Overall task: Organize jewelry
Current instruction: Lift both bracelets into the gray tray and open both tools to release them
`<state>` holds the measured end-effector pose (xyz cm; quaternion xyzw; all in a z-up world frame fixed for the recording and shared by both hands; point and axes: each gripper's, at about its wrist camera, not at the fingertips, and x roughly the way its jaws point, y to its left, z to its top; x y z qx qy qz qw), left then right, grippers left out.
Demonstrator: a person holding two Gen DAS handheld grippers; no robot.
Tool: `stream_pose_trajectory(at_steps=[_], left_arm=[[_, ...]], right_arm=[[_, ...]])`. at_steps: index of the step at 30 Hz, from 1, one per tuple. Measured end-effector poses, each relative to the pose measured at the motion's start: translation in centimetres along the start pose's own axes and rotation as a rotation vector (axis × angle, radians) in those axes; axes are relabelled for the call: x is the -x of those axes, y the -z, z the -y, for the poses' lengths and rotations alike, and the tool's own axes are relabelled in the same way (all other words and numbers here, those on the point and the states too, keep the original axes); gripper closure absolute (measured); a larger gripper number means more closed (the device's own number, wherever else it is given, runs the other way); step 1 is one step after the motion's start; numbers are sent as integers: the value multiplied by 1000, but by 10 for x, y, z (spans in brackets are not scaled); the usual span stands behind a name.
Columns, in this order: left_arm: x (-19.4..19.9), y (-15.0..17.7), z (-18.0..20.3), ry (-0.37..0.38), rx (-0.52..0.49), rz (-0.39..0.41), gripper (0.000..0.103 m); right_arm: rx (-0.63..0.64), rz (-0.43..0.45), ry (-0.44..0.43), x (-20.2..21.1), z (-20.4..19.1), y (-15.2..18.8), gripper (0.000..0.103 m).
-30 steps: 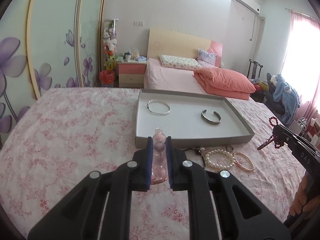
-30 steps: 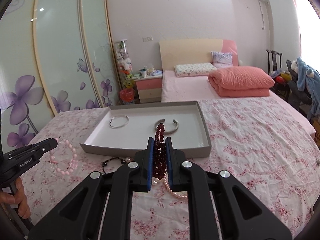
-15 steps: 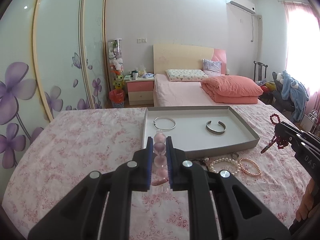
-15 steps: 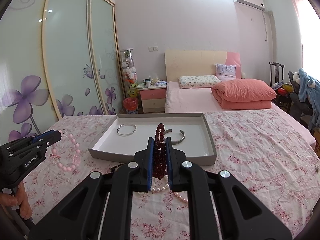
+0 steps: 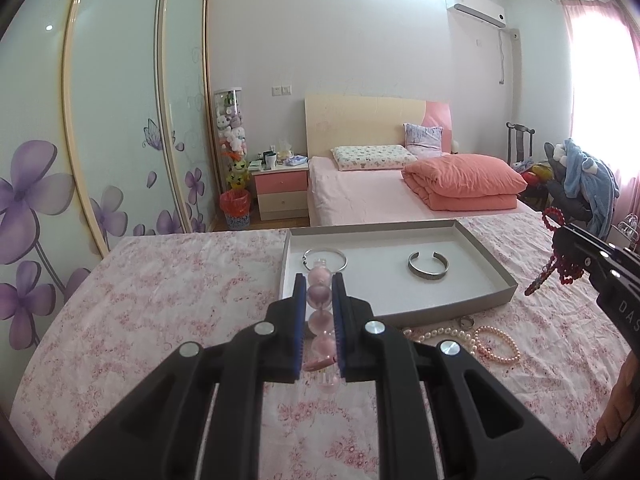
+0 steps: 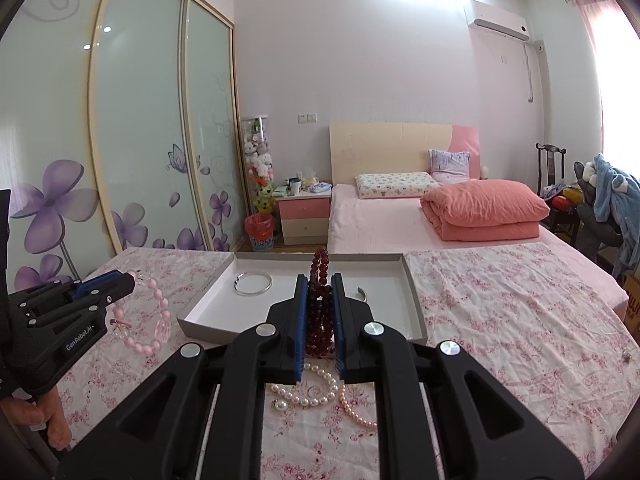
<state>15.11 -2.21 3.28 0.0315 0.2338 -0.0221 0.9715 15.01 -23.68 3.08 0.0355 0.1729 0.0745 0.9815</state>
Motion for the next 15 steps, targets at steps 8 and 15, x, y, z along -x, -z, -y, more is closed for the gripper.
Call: stream_pose_trajectory(at_steps=[8, 15], left_arm=[[-5, -9, 4, 6, -5, 9, 90], [-28, -30, 8, 32, 8, 15, 90]], right_arm=[[11, 30, 7, -2, 0, -10, 91], [5, 58, 11, -20, 6, -28, 91]])
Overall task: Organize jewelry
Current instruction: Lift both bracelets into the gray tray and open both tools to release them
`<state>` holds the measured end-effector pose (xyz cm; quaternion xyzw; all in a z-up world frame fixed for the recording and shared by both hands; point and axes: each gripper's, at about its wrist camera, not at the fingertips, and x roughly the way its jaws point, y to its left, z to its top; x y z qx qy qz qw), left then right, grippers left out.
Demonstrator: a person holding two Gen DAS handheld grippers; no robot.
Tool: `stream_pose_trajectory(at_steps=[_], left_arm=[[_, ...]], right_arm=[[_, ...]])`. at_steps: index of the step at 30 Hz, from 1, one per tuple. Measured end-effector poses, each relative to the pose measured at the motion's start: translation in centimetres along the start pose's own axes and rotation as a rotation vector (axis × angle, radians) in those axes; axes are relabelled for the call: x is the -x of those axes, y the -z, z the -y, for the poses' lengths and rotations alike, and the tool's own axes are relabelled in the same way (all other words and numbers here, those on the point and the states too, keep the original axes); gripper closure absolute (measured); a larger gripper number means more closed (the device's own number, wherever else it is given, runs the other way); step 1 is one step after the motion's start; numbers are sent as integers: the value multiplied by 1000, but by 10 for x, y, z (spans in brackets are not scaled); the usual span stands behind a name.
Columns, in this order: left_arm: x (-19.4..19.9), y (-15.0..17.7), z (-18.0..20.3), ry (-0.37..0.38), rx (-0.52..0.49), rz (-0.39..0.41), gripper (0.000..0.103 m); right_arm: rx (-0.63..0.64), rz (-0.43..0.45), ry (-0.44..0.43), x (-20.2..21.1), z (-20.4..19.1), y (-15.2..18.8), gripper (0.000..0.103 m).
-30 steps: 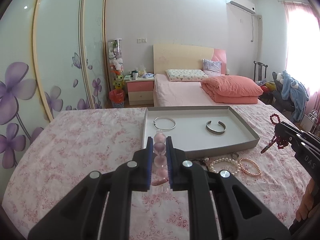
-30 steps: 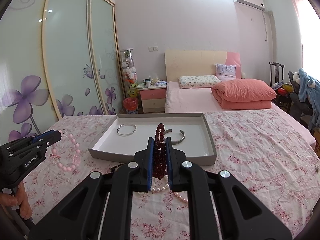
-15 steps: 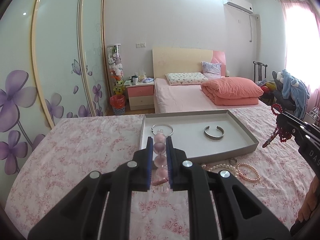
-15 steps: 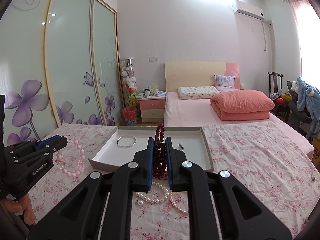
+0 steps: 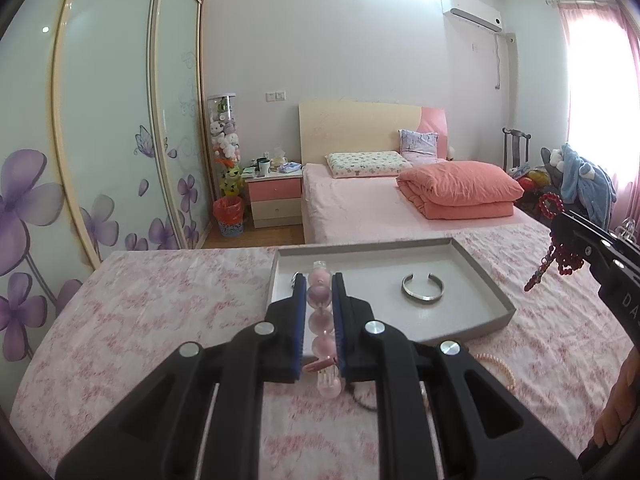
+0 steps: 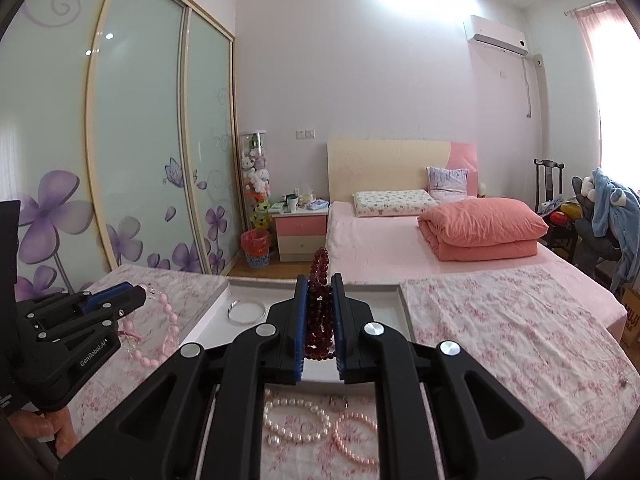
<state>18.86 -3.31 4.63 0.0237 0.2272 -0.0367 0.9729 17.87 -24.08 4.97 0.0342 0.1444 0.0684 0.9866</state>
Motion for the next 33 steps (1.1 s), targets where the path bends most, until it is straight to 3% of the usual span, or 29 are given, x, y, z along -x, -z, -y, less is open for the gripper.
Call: stream_pose_trajectory(at_steps=[11, 20, 29, 32, 33], left_arm=[[-66, -20, 3, 7, 6, -25, 90], [-125, -20, 11, 34, 10, -92, 90], [-166, -15, 13, 38, 21, -146, 89], [-172, -16, 7, 38, 44, -153, 87], [-172, -17, 5, 38, 49, -148, 83]], right_arm=[[-51, -50, -7, -70, 12, -3, 91], [-82, -191, -26, -133, 20, 16, 91], [-108, -287, -62, -161, 17, 25, 90], [-105, -291, -69, -158, 17, 25, 81], [-107, -287, -65, -157, 17, 25, 68]])
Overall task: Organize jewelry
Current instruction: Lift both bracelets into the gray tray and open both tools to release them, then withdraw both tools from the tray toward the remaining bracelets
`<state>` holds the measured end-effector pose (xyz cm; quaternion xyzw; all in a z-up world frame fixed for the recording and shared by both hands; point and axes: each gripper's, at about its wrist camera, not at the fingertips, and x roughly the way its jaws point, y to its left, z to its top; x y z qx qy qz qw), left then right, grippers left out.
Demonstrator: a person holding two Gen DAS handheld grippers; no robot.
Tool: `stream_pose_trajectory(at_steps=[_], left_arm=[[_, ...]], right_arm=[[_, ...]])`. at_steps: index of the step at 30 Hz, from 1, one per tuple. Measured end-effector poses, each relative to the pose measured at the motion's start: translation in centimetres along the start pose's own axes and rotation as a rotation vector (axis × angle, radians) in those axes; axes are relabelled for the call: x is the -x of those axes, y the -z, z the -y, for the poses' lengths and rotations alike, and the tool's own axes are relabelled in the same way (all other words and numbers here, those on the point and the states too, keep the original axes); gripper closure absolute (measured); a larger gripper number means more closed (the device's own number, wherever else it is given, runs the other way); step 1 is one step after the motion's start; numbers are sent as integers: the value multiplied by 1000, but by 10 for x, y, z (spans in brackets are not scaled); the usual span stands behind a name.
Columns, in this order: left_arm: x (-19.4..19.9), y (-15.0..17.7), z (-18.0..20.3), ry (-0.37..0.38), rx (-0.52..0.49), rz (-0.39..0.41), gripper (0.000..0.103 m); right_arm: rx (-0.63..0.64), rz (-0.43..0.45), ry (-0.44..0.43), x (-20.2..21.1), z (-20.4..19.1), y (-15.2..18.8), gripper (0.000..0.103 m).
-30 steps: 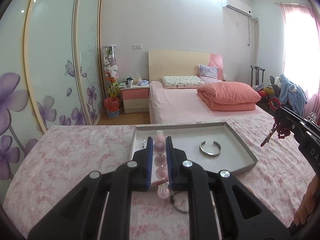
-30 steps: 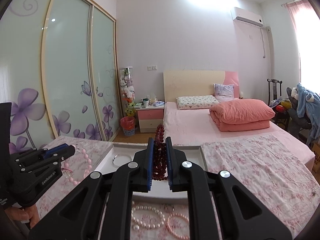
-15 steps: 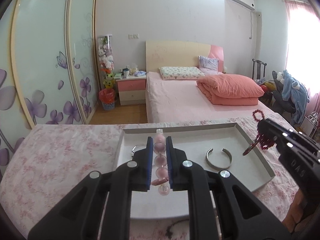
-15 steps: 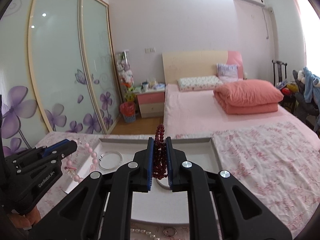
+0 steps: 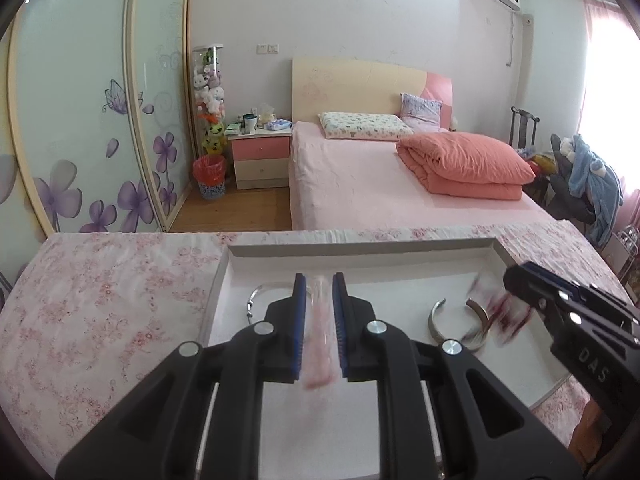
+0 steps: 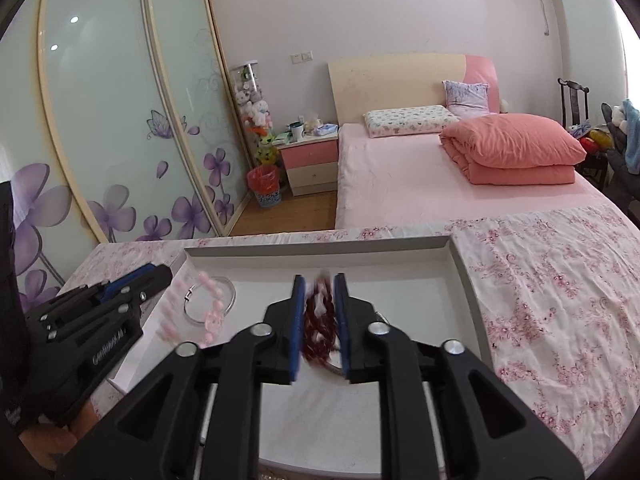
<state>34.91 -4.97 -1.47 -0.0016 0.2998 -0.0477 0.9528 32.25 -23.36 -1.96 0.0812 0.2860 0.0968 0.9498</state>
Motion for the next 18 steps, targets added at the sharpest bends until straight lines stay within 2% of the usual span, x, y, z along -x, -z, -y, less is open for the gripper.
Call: stream_pose_trajectory(at_steps=[1, 10, 18], left_arm=[[1, -1, -3, -3, 4, 5, 82], [20, -8, -23, -52, 50, 38, 81], [56, 5, -28, -63, 34, 56, 72]], right_arm=[[-6, 11, 6, 3, 3, 0, 60], [-20, 37, 28, 20, 8, -3, 60], [1, 32, 34, 42, 7, 5, 60]])
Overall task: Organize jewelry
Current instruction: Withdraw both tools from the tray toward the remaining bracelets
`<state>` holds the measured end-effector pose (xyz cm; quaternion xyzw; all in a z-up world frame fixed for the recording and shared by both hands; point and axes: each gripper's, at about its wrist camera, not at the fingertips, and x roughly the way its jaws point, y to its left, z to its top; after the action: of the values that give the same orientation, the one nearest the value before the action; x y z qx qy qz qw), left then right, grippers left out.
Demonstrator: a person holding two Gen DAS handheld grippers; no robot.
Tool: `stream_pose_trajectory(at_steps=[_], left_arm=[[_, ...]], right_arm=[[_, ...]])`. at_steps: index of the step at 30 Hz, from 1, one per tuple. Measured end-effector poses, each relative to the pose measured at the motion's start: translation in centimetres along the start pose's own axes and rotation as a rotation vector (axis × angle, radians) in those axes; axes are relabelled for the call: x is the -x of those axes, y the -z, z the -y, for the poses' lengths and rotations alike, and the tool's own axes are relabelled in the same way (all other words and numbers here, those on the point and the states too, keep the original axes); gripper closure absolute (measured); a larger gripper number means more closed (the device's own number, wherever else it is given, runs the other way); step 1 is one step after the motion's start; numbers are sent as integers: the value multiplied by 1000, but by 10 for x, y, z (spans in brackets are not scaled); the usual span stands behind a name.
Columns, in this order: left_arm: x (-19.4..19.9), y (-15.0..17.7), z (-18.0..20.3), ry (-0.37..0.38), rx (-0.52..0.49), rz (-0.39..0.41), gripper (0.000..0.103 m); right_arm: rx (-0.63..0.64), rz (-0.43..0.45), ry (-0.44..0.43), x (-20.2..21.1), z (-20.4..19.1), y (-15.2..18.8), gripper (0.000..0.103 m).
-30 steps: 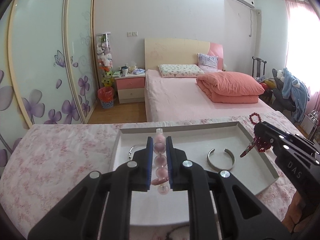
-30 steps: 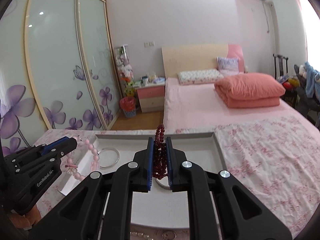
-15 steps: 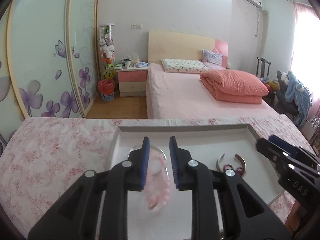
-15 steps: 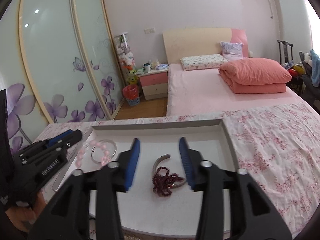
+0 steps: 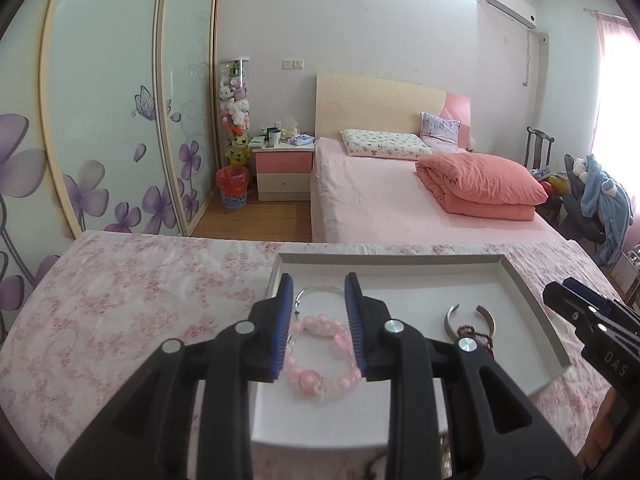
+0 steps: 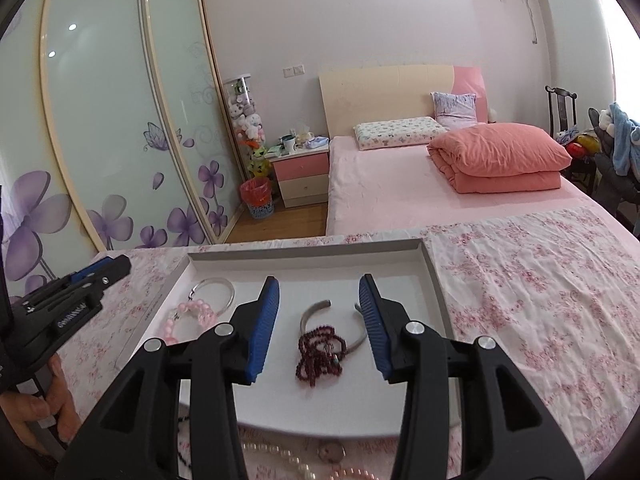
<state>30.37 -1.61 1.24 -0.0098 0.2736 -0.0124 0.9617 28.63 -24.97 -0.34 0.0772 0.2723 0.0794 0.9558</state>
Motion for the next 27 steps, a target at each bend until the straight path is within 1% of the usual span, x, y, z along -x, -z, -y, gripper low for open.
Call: stream_pose_trajectory(at_steps=[4, 9, 11, 14, 16, 17, 21, 24, 27], left_arm=[[26, 15, -3, 11, -20, 0, 68], [49, 40, -9, 32, -31, -27, 55], [54, 51, -13, 45, -30, -54, 52], [58, 65, -15, 63, -29, -89, 46], [59, 74, -15, 79, -30, -118, 44], [60, 78, -15, 83, -35, -130, 42], [61, 91, -12, 92, -59, -153, 38], [60, 95, -10, 100, -69, -166, 37], [60, 98, -6, 107, -80, -174, 37]], right_arm=[[0, -41, 18, 11, 11, 15, 60], [4, -142, 34, 22, 27, 45, 60], [14, -183, 38, 23, 30, 57, 62], [33, -240, 42, 26, 31, 76, 69], [42, -274, 40, 27, 34, 89, 75], [45, -293, 40, 27, 34, 94, 76], [64, -327, 40, 24, 31, 103, 79], [87, -334, 41, 22, 27, 104, 81], [110, -338, 66, 19, 25, 105, 84]])
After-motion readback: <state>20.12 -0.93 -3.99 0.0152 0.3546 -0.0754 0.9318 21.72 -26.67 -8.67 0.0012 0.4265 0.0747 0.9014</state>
